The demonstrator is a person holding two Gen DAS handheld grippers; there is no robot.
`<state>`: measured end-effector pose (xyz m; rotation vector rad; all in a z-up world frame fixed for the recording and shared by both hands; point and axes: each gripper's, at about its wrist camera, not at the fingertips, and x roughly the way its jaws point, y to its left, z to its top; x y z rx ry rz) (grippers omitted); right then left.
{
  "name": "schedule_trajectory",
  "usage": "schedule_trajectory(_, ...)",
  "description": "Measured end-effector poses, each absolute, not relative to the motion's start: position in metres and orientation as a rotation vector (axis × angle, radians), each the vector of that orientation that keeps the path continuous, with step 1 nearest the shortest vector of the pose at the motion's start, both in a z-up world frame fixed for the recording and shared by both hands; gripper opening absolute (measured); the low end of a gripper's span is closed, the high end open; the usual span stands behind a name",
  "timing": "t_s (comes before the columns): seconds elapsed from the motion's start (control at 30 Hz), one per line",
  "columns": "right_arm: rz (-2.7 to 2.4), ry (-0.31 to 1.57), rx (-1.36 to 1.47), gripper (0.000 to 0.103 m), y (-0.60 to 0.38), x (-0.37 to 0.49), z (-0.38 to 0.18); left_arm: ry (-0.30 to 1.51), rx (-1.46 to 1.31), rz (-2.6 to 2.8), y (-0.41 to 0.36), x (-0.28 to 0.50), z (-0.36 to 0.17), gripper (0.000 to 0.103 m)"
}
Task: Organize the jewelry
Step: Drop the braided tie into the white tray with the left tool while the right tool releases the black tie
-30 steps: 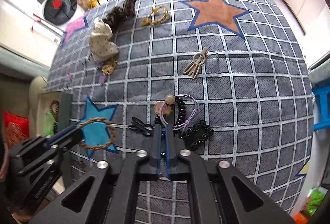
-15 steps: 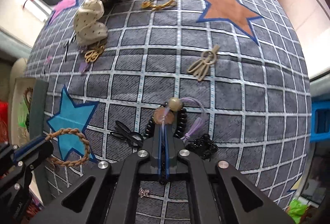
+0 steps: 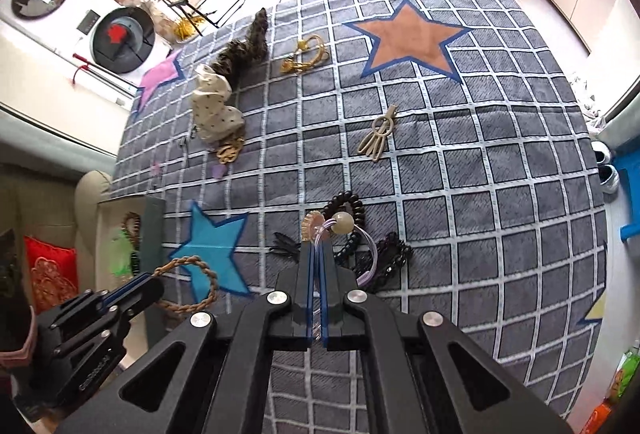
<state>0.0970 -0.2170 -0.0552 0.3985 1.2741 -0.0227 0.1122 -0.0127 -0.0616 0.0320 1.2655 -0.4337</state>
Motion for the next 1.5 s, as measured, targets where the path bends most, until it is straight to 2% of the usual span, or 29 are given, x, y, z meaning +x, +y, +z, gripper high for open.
schedule_trajectory(0.33,0.045,1.271,0.412,0.002,-0.183,0.083,-0.031,1.246,-0.004,-0.401,0.024,0.094,-0.042,0.010)
schedule_trajectory(0.87,0.235,1.304,0.323,0.002,-0.069,0.086,-0.019,1.254,-0.099,-0.261,0.119,0.069,-0.043,0.010)
schedule_trajectory(1.5,0.404,1.428,0.222,0.002,0.052,0.097,-0.066,1.347,-0.204,-0.100,0.217,0.050,-0.100,0.010)
